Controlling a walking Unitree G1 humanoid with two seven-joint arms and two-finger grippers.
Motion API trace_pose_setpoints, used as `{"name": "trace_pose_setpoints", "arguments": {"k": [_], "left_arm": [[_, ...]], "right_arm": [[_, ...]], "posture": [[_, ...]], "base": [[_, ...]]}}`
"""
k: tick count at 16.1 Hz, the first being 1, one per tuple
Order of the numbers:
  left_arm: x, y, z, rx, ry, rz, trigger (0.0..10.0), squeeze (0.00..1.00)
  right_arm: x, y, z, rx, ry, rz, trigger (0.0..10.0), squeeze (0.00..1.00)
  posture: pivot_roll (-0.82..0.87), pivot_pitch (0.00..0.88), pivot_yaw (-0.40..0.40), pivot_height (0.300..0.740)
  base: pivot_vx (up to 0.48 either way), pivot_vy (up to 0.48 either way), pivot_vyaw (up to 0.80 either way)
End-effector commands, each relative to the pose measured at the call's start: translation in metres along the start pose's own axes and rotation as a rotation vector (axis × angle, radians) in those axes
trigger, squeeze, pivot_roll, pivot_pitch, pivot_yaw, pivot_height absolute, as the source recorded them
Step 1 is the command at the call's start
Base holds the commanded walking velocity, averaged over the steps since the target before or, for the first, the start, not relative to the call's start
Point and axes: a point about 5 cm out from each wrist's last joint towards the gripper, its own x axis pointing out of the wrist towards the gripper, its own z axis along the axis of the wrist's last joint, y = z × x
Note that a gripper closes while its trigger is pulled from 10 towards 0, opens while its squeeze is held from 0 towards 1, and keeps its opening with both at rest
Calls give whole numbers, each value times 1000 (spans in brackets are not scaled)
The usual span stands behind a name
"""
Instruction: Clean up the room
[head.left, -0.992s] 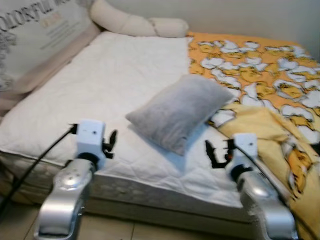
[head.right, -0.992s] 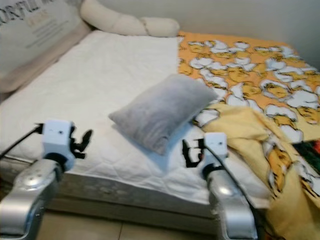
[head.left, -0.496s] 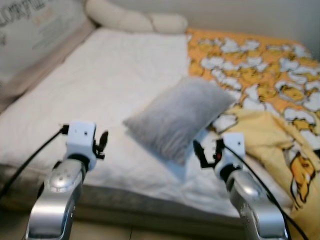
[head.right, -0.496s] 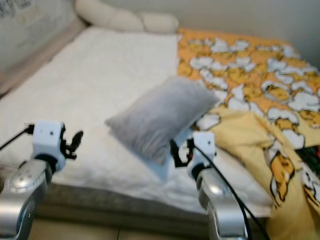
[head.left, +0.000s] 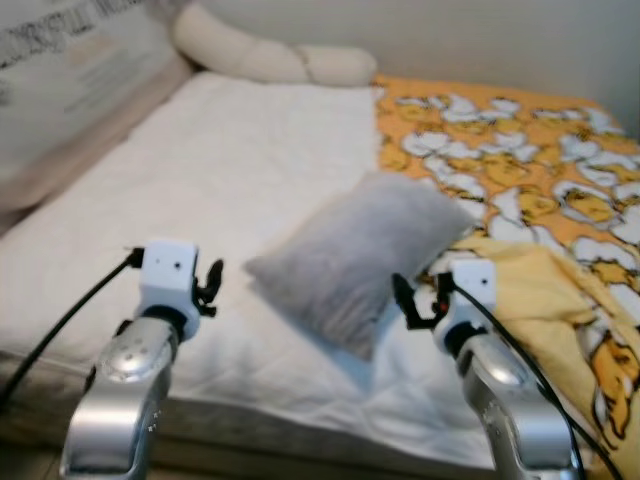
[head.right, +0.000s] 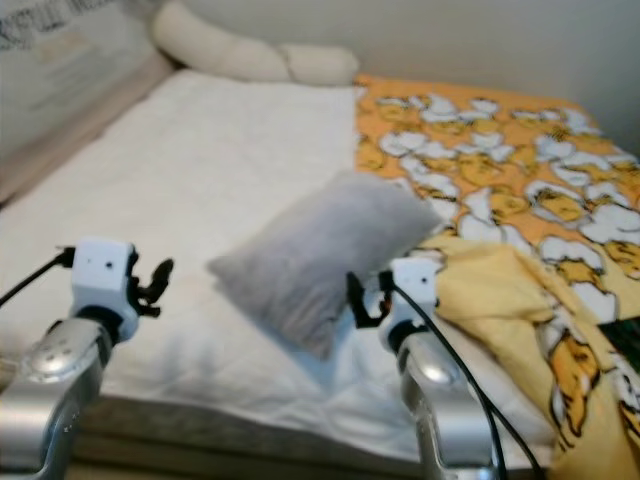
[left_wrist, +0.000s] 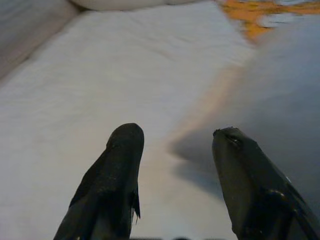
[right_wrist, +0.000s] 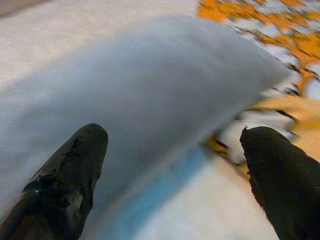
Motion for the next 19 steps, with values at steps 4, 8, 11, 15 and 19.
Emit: {"name": "trace_pose_setpoints", "arguments": {"k": [4, 8, 11, 15, 19], "left_arm": [[0, 1, 2, 15, -8, -5, 10000, 0], [-1, 3, 1, 31, -9, -2, 10000, 0], [-3, 2, -1, 32, -4, -13, 10000, 0], [-4, -1, -1, 34, -6, -31, 10000, 0], [19, -3, 2, 53, 7, -94, 10000, 0]], "right_arm": [[3, 2, 4, 0, -18, 14, 10000, 0], [2, 3, 2, -3, -14, 26, 10000, 0], [1, 3, 2, 12, -15, 20, 10000, 0], [-1, 1, 0, 24, -7, 16, 10000, 0], [0, -14, 1, 83, 12, -71, 10000, 1000]], "posture": [[-77, 0, -38, 740], [-79, 0, -29, 740], [-79, 0, -28, 740], [-76, 0, -30, 740], [-78, 0, -33, 740]], "base": [[332, 0, -506], [153, 0, 0], [0, 0, 0], [0, 0, 0], [0, 0, 0]]}}
